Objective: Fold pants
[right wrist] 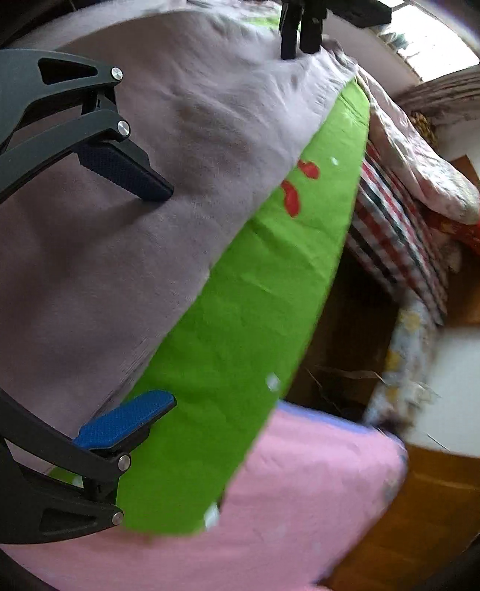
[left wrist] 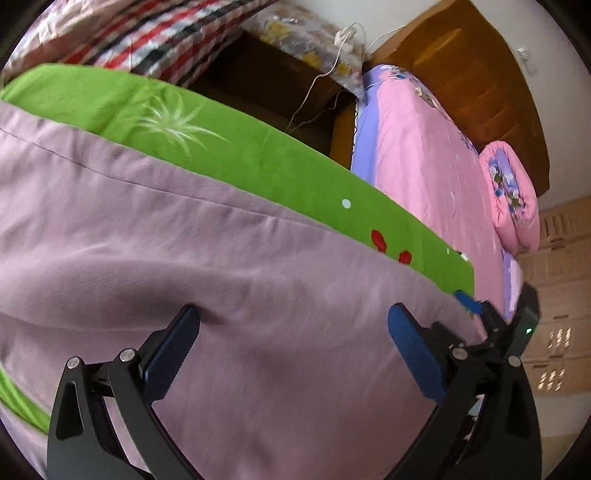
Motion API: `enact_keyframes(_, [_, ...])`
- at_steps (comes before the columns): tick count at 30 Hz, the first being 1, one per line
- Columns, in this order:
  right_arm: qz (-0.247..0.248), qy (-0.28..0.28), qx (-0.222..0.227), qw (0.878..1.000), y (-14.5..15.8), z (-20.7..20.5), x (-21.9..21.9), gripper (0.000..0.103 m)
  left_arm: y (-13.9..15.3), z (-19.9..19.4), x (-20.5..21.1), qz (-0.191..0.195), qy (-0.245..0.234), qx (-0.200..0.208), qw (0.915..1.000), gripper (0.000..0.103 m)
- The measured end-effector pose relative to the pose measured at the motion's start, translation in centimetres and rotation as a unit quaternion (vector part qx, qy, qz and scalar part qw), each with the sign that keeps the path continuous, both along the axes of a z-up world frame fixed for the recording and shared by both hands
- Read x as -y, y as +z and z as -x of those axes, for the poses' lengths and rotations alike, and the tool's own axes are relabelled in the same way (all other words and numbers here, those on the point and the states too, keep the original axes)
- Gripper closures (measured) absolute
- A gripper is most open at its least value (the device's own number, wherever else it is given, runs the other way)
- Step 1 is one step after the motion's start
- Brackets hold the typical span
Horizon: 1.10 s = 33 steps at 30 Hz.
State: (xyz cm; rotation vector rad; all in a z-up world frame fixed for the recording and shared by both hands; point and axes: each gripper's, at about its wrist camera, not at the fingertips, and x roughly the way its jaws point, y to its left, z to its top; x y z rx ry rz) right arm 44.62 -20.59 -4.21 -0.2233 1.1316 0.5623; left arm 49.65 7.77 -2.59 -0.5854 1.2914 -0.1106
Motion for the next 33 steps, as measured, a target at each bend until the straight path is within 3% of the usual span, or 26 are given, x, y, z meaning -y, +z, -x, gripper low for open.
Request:
enact_keyframes(1, [-0.009, 0.016, -0.002, 1.000, 0.2, -0.1, 0.1, 0.007, -0.2, -0.4, 0.1, 0.007, 0.005, -0.005, 1.0000, 0.002])
enact_keyframes(3, [-0.015, 0.032, -0.003, 0.999, 0.7, 0.9, 0.3, 0.022, -0.7, -1.1, 0.5, 0.014, 0.013, -0.018, 0.9997, 0.002])
enact_keyframes(7, [-0.016, 0.044, 0.008, 0.999, 1.5, 3.1, 1.1, 0.036, -1.5, -1.8, 1.3, 0.034, 0.027, -0.038, 0.9983, 0.002])
enact_keyframes(10, [-0.006, 0.043, 0.041, 0.998, 2.3, 4.9, 1.5, 0.070, -1.7, -2.3, 2.0, 0.033, 0.069, -0.048, 0.9959, 0.002])
enact_keyframes(12, [0.007, 0.050, 0.085, 0.995, 3.1, 6.3, 0.6, 0.081, -1.8, -2.9, 2.1, 0.040, 0.090, -0.056, 0.9935, 0.002])
enact_keyframes(17, [0.030, 0.061, 0.187, 0.980, 5.8, 12.4, -0.2, 0.085, -2.1, -3.4, 1.7, 0.047, 0.147, -0.070, 0.9856, 0.002])
enact_keyframes(22, [0.035, 0.066, 0.264, 0.962, 7.8, 20.6, -1.1, 0.086, -1.9, -2.5, 2.1, 0.033, 0.132, -0.060, 0.9888, 0.003])
enact_keyframes(23, [0.035, 0.060, 0.268, 0.961, 7.8, 21.3, -1.4, 0.086, -1.8, -1.7, 2.1, 0.020, 0.122, -0.055, 0.9908, 0.015])
enact_keyframes(24, [0.040, 0.052, 0.275, 0.959, 7.7, 22.1, -1.8, 0.086, -1.5, -1.3, 2.3, -0.004, 0.111, -0.050, 0.9925, 0.041])
enact_keyframes(25, [0.044, 0.047, 0.281, 0.958, 7.5, 22.3, -2.0, 0.086, -1.1, -0.5, 2.4, -0.029, 0.096, -0.042, 0.9941, 0.056])
enact_keyframes(26, [0.052, 0.038, 0.284, 0.957, 7.2, 22.3, -2.3, 0.086, -0.9, 0.1, 2.1, -0.030, 0.084, -0.034, 0.9954, 0.079])
enact_keyframes(27, [0.056, 0.030, 0.284, 0.957, 7.0, 22.2, -2.7, 0.086, -0.3, 1.2, 1.7, -0.019, 0.071, -0.019, 0.9971, 0.089])
enact_keyframes(31, [0.042, 0.000, 0.303, 0.952, 8.3, 24.5, -3.0, 0.086, 3.2, 6.8, -0.3, 0.012, 0.063, 0.057, 0.9963, 0.093])
enact_keyframes(33, [0.028, -0.010, 0.318, 0.948, 9.4, 27.0, -2.8, 0.086, 6.2, 11.6, -0.6, 0.009, 0.045, 0.127, 0.9908, 0.093])
